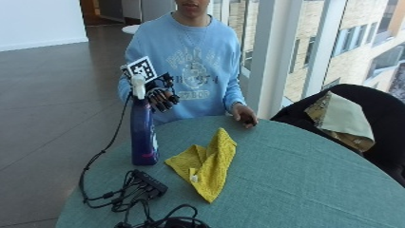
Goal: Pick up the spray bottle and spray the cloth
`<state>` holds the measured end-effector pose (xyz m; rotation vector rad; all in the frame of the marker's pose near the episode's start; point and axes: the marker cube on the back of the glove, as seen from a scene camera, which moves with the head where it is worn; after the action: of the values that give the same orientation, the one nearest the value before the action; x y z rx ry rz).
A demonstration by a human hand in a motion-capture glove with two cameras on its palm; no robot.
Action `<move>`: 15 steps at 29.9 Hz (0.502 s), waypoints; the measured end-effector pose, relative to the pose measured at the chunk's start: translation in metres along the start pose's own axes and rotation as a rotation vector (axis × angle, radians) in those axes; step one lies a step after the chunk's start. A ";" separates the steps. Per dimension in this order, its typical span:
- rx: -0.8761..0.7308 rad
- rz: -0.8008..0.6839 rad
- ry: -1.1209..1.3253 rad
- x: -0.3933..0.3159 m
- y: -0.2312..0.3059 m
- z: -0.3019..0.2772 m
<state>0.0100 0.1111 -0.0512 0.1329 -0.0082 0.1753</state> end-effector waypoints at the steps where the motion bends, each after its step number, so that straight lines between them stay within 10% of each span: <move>1: 0.037 0.014 -0.027 0.007 0.002 -0.005; 15: 0.381 0.386 -0.591 0.078 0.029 -0.017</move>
<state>0.0816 0.1548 -0.0626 0.5615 -0.5945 0.5176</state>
